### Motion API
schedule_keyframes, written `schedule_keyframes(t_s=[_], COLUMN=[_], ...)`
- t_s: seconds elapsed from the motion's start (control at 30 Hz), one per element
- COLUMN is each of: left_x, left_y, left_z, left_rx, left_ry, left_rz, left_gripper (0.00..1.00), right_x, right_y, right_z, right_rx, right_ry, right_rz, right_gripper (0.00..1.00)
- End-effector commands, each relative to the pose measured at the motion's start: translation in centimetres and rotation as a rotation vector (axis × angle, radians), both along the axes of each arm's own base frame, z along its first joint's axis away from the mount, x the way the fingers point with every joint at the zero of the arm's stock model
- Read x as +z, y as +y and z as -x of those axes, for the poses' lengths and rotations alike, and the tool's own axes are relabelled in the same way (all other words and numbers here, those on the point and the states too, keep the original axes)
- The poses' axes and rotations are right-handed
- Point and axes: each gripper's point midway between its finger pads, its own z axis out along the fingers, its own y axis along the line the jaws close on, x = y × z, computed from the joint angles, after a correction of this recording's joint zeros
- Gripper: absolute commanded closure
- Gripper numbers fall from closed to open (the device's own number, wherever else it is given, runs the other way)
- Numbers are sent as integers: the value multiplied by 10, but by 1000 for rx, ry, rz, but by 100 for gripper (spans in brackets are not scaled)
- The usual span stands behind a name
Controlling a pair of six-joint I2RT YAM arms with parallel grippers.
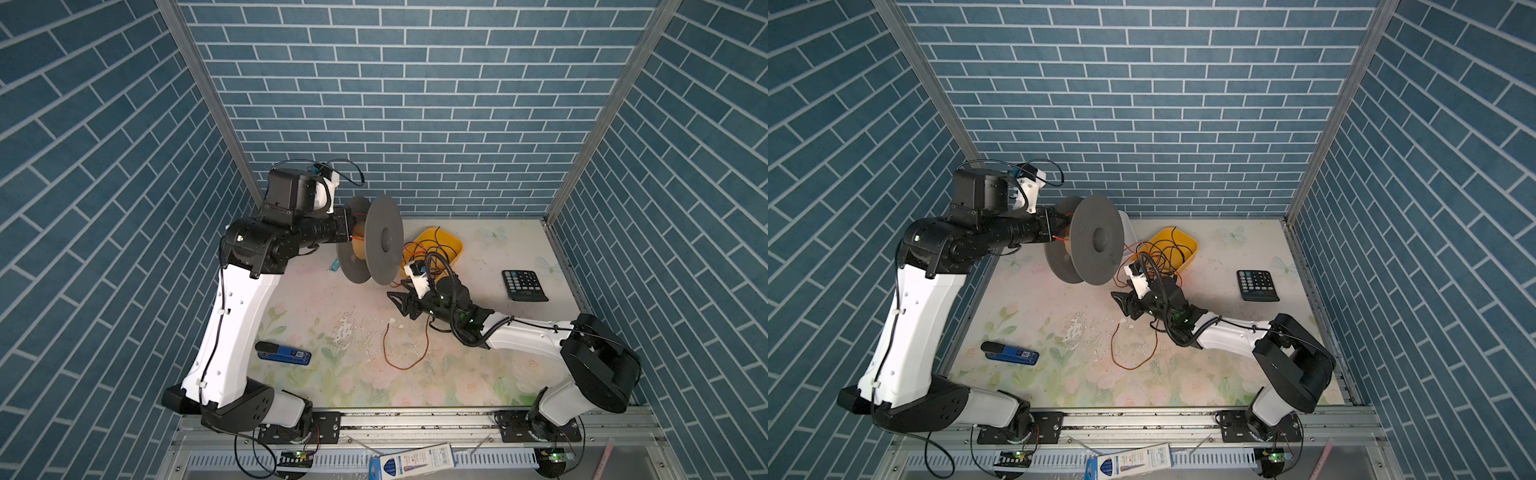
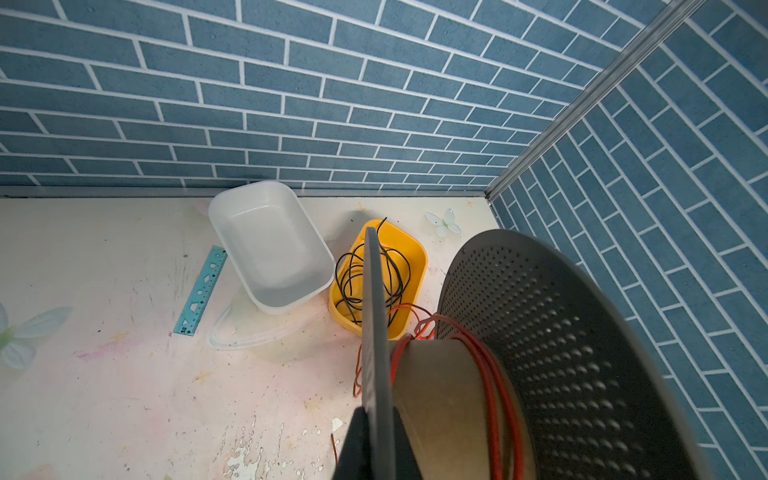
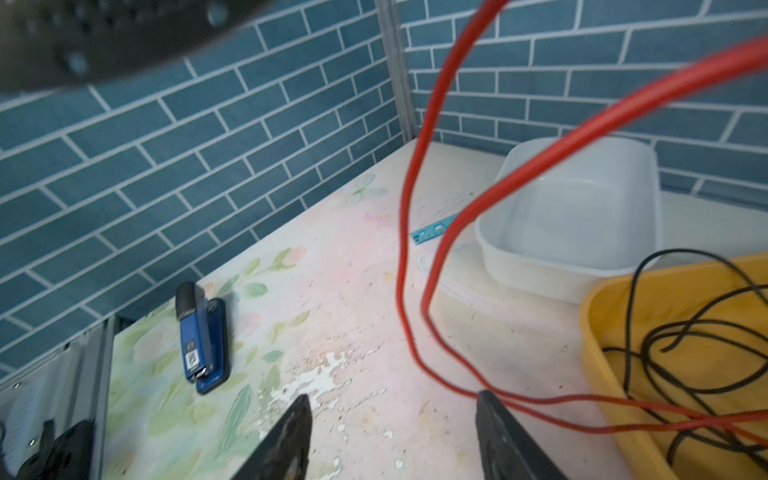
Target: Wrap the cables
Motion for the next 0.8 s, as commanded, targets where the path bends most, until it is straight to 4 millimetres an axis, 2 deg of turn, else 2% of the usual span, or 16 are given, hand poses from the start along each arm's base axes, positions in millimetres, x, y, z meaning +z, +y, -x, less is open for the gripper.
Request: schedule_keyframes(t_s=[0.0,0.13,0.3,0.4,0.43,0.5,0.57,0.77], left_x=[30,27,22,21,21,21,21,22], left_y=[7,8,8,7,7,9,14,38], left_z=[7,9,9,9,9,9,8,4], left_rx=[24,24,25,24,24,31,44,106], left_ry=[-109,-102,-102,-102,-102,-103,-101,-100], left_rz=[49,45,51,57,58,53,47,43], left_gripper=[100,100,100,100,100,100,100,100], right_x=[51,62,73,80,80,81,80,67], right_y=[-2,0,-12,-12,-11,-8,-11,-27], right_z=[-16,-19,-38,-50,-52,-55,-54,-38], right_rx=[-52,-50,-134,-123,-123,-120,-127,-88], right_ry=[-71,-78,-41,2,7,16,20,62], right_rz=[-175,-211,-284,-327,-329,-319,-316,-257], right_gripper=[42,45,51,53,56,72,83,100])
